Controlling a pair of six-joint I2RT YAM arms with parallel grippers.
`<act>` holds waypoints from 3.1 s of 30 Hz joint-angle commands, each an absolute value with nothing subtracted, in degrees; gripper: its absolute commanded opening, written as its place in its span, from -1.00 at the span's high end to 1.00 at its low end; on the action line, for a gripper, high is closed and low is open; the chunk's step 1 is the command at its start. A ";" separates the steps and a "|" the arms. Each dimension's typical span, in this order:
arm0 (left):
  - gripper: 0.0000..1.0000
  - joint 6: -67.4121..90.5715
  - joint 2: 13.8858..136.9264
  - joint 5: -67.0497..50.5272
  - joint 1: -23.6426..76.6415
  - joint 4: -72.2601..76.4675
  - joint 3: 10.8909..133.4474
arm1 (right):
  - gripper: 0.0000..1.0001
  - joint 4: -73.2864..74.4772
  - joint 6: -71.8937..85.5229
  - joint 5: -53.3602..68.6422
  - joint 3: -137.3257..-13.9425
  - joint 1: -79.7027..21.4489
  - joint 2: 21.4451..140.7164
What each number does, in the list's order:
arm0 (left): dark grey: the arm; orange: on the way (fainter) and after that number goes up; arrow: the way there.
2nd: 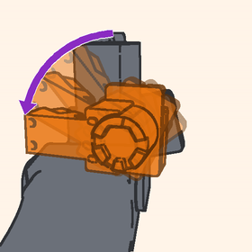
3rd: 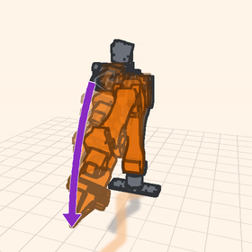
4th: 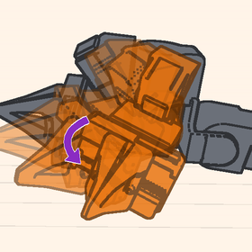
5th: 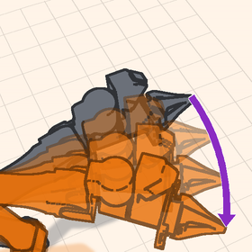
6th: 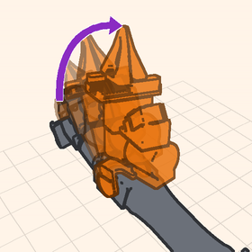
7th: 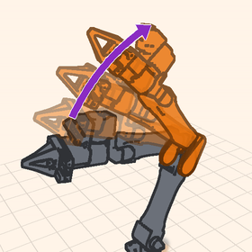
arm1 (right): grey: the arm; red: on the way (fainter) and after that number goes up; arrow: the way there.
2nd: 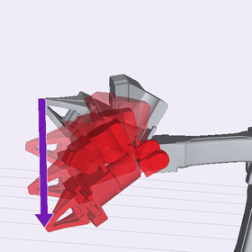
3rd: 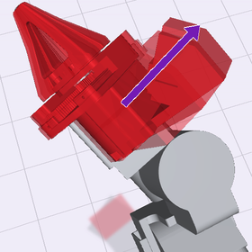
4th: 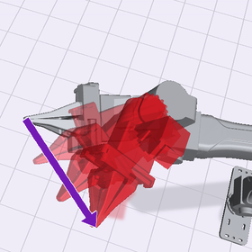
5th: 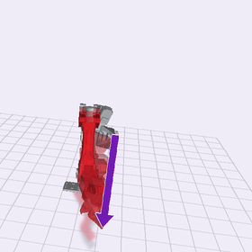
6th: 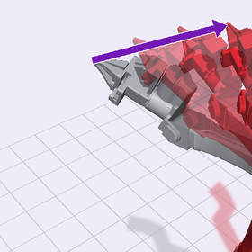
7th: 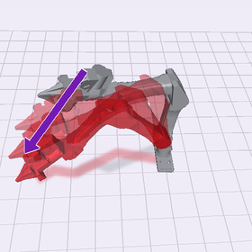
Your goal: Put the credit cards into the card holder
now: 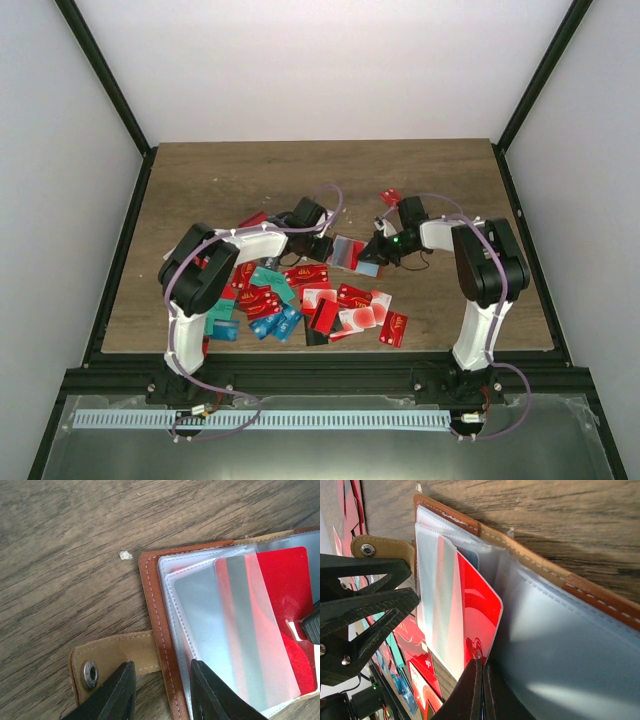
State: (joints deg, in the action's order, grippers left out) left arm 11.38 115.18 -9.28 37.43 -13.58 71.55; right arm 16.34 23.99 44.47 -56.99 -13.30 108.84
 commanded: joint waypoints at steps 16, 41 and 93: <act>0.46 9.93 119.62 -12.65 36.82 -14.34 70.40 | 0.99 25.07 18.88 41.22 -65.27 -13.54 115.53; 0.42 22.19 112.45 -21.40 36.68 -8.97 61.28 | 0.99 1.30 35.36 54.58 -55.74 -17.07 114.81; 0.46 37.25 81.33 -13.53 52.65 -9.60 34.24 | -0.11 5.29 37.54 37.93 -35.84 -35.07 86.32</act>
